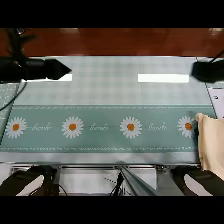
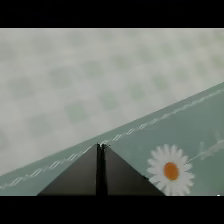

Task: Fold the shirts.

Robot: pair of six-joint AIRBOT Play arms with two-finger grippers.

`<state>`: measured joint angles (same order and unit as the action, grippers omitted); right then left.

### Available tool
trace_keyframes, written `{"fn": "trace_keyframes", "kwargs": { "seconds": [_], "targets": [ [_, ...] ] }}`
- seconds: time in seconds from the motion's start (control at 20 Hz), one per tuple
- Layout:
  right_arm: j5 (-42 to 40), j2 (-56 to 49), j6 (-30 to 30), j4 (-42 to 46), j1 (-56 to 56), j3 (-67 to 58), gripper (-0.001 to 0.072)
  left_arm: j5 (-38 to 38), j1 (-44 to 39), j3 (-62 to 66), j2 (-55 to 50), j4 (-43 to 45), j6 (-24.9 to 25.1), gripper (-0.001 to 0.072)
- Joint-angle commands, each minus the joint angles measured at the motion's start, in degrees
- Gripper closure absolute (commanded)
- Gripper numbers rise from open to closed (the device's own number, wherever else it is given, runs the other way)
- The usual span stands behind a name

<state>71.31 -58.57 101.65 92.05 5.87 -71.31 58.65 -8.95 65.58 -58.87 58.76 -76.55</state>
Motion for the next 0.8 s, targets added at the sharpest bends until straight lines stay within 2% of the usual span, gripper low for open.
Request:
{"fn": "trace_keyframes", "kwargs": {
  "seconds": [0.0,0.1,0.75],
  "targets": [
    [-11.82,-0.22,9.90,9.88,9.53,14.45,0.0694,-4.17,-5.03,-6.82,-1.90,16.68,-9.94,0.0689],
    [-14.64,-1.31,10.73,8.31,9.29,17.38,0.0694,-4.46,-5.03,-8.33,-4.07,16.70,-9.92,0.0690],
    [-14.84,-3.28,10.62,8.59,9.31,17.38,0.0694,-4.70,-5.03,-8.35,-6.69,16.65,-9.90,0.0689]
  ]
}}
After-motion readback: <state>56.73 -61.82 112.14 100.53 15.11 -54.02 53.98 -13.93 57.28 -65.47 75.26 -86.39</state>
